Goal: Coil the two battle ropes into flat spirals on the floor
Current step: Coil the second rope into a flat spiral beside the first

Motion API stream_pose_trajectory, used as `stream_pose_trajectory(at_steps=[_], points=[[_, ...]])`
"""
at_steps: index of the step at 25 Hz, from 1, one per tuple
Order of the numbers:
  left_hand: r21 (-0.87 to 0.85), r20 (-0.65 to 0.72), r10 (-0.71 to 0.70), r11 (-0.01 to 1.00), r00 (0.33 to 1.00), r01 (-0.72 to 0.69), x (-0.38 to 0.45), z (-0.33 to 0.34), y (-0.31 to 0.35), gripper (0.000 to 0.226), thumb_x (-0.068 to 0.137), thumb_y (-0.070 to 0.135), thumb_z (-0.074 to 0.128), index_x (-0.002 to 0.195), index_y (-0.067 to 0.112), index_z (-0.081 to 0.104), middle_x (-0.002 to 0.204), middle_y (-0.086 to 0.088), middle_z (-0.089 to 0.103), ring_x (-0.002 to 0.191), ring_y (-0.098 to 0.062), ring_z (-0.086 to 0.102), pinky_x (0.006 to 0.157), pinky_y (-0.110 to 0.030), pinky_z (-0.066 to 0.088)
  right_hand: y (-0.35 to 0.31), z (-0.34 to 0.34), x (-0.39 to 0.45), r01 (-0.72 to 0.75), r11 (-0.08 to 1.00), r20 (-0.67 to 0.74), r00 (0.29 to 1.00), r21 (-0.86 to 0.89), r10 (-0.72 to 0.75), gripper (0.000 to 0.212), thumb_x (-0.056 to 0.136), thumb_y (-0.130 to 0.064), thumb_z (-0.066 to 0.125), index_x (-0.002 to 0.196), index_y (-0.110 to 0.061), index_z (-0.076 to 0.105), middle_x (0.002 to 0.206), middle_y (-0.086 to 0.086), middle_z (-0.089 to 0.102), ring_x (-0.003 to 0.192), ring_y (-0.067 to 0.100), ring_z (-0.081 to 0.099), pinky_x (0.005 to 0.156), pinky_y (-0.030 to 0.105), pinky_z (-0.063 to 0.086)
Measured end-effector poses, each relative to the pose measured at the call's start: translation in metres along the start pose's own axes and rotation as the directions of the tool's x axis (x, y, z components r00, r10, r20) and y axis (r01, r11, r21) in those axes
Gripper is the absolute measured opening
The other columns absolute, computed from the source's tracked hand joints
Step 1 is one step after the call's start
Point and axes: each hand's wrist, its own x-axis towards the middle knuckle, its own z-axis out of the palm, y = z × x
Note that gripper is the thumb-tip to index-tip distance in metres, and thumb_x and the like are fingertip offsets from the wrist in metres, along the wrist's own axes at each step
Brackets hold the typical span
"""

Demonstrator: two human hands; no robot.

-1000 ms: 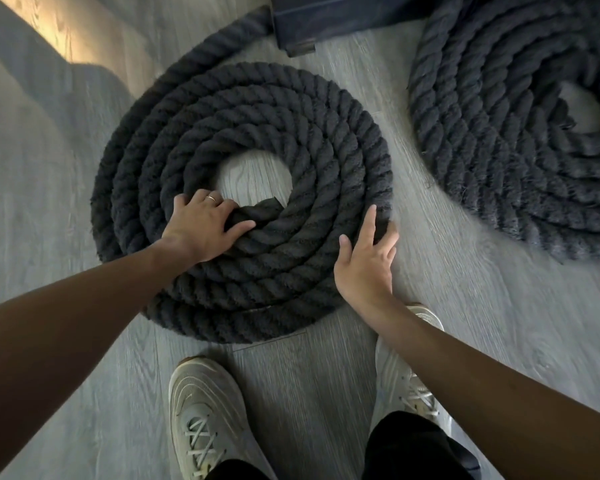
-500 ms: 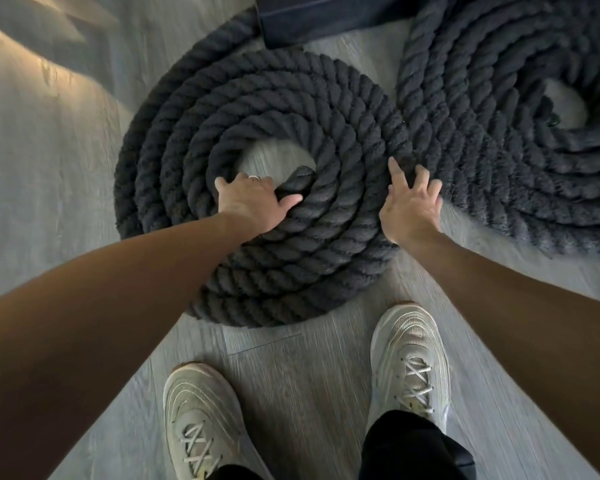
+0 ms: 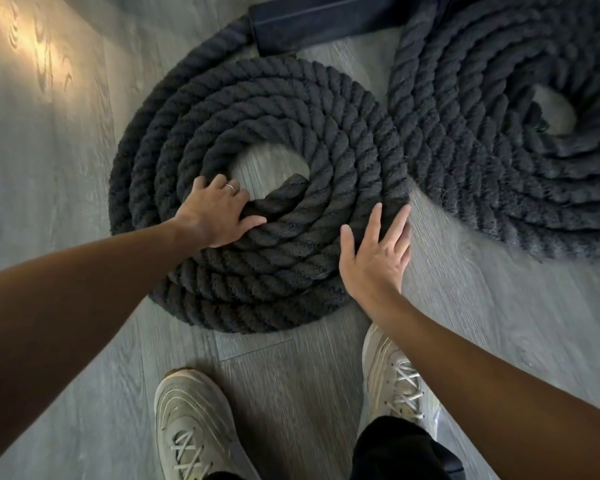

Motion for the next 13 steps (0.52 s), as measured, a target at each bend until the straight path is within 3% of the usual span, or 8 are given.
stream_pose_trajectory(at_steps=[7,13], points=[[0.022,0.055,-0.073,0.997,0.996,0.072,0.003,-0.013,0.020,0.086,0.092,0.072,0.000,0.123,0.016,0.058,0.123,-0.002,0.062,0.119,-0.022,0.048,0.091,-0.052,0.040,-0.004,0.000,0.010,0.036,0.991,0.023,0.999,-0.128,-0.033,0.074,0.103,-0.053,0.015,0.159,-0.011,-0.008,0.160,0.029,-0.019,0.149,0.049,0.001,0.123,0.049,0.008],[-0.102,0.153,-0.219,0.966,0.964,0.236,0.025,-0.032,0.040,0.083,0.097,0.071,0.008,0.129,0.011,0.056,0.132,-0.009,0.059,0.131,-0.027,0.043,0.103,-0.062,0.033,-0.002,-0.014,0.042,0.089,0.984,0.078,0.994,-0.157,-0.077,0.074,0.101,-0.055,0.011,0.157,-0.015,-0.017,0.159,0.025,-0.027,0.150,0.046,-0.005,0.124,0.049,0.011]])
